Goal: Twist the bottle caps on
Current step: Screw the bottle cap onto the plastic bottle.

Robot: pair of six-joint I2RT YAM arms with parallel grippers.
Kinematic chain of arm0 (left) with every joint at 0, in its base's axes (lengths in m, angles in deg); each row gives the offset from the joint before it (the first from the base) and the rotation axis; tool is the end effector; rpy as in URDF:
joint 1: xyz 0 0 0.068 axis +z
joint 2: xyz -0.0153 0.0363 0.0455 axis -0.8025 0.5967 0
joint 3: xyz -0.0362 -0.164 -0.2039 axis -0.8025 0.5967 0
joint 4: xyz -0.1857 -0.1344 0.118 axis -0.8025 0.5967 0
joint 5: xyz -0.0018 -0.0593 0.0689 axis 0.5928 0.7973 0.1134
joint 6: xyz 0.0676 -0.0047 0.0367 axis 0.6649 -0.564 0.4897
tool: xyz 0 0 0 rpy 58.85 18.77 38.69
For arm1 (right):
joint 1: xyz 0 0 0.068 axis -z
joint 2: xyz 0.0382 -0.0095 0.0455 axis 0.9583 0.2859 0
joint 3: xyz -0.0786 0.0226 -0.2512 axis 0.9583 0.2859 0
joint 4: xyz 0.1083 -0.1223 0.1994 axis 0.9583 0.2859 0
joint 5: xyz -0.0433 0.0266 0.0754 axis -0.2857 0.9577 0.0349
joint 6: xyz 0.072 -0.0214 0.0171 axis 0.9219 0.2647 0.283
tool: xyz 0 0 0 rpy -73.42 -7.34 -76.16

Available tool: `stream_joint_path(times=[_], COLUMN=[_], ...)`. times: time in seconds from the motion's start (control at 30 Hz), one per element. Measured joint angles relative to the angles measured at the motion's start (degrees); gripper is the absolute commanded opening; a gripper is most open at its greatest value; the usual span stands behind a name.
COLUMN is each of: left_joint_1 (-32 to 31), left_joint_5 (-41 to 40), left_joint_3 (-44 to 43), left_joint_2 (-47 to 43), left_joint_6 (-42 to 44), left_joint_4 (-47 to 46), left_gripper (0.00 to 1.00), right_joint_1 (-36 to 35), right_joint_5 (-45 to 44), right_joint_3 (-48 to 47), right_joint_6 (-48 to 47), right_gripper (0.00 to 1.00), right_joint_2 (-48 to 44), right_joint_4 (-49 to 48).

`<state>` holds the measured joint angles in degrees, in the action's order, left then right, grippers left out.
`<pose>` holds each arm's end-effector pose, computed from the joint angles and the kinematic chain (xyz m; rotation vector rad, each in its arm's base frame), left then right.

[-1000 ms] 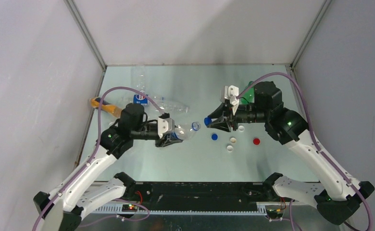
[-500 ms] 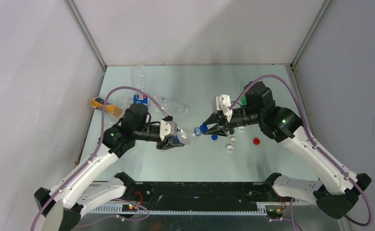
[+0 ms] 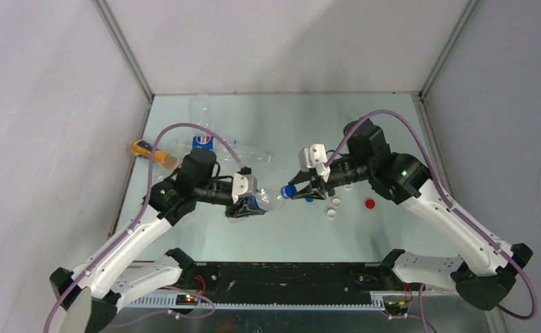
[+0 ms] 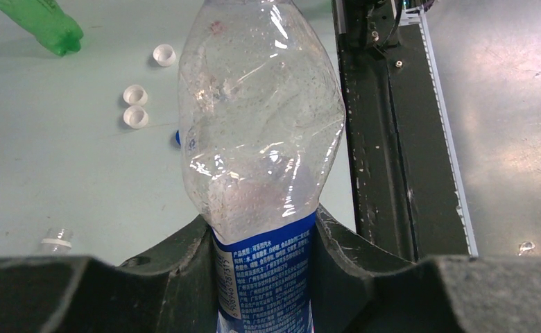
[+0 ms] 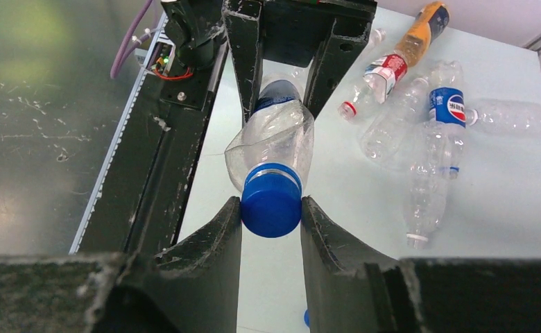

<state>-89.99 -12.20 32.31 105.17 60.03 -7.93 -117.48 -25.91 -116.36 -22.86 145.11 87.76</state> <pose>0.1336 -0.1603 0.3114 1.5259 1.4020 -0.9555 0.1402 0.2033 0.3919 -1.6207 1.2186 0.9782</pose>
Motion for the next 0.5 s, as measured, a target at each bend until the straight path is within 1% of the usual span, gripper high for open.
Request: stream_joint_path(times=[0.27, 0.5], left_joint_1=[0.02, 0.09], left_joint_5=[1.05, 3.72], left_joint_3=[-1.31, -2.03], left_joint_2=[1.03, 3.19], left_joint_6=[-1.03, -3.52], left_joint_4=[3.37, 3.87], left_gripper=[0.0, 0.0], right_joint_1=[-0.52, -0.72], right_joint_5=[0.17, 0.0], right_joint_3=[-0.63, -1.49], right_joint_6=[-3.56, -7.89], right_gripper=[0.01, 0.0], right_joint_2=[0.87, 1.51], right_joint_4=[2.23, 4.63])
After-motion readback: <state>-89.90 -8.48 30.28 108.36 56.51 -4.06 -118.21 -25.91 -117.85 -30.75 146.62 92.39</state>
